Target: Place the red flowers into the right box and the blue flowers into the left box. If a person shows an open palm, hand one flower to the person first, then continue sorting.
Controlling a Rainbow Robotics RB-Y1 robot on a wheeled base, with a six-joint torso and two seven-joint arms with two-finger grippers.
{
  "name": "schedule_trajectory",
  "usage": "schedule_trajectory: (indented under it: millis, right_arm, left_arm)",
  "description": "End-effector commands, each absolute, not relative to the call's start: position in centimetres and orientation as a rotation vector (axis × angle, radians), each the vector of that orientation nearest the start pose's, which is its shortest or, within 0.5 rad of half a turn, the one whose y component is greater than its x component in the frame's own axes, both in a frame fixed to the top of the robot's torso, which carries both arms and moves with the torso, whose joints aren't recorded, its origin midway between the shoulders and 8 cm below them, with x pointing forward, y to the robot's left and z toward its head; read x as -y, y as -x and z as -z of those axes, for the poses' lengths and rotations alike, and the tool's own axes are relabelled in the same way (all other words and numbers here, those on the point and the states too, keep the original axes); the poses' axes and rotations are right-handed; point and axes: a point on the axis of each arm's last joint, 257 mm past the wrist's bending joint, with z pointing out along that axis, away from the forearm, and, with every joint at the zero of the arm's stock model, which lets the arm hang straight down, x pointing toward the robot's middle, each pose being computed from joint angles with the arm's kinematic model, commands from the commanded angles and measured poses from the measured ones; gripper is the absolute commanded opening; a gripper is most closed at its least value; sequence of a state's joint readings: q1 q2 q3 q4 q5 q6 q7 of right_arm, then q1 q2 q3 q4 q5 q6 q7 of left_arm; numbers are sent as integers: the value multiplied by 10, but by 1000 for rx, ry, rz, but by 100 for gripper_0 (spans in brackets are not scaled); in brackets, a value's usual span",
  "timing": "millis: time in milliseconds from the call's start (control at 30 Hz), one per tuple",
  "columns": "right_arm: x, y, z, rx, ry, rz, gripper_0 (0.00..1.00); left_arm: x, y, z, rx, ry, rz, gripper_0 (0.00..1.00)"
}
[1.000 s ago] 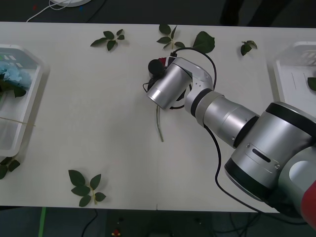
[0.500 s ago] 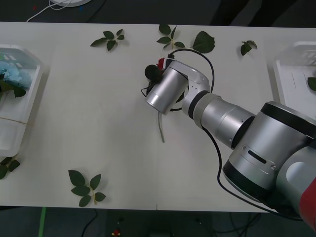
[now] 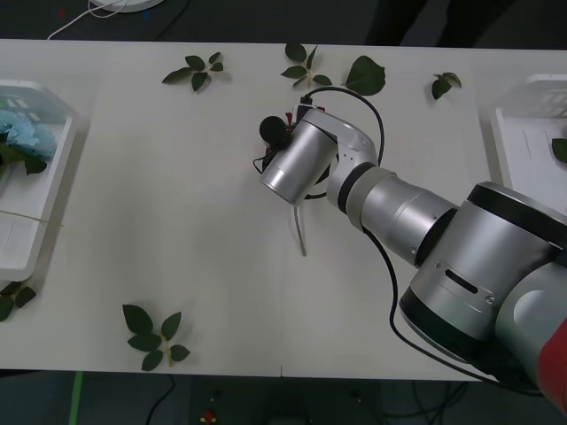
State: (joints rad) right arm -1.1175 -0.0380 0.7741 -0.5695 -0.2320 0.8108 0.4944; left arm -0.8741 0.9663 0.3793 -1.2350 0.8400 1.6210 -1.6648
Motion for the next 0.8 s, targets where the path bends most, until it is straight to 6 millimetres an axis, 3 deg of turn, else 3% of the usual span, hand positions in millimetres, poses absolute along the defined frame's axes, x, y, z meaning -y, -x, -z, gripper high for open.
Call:
schedule_trajectory:
  millis: [33, 167, 300, 400, 433, 533, 733, 800]
  right_arm:
    - [-16, -644, 252, -2286, -148, -154, 0]
    - [-7, -655, 236, -2258, -136, -158, 0]
    - [17, -666, 213, -2257, -103, -140, 0]
    - [34, -669, 200, -2265, -100, -116, 0]
    - [56, -672, 183, -2278, -91, -80, 0]
    - [95, -675, 156, -2285, -76, -13, 0]
    - [179, -675, 99, -2295, -69, 82, 0]
    - [222, -673, 77, -2296, -55, 132, 0]
  left_arm:
    - [-453, -550, -76, -2243, 164, 190, 100]
    - [-418, -551, -76, -2249, 279, 335, 100]
    - [-376, -551, -72, -2267, 343, 475, 100]
    - [-361, -549, -63, -2302, 328, 515, 100]
    - [-345, -542, -47, -2366, 257, 523, 100]
    - [-335, -535, -37, -2409, 43, 444, 100]
    - [-337, -514, -22, -2399, -453, 318, 100]
    - [-342, -506, -15, -2336, -644, 276, 100]
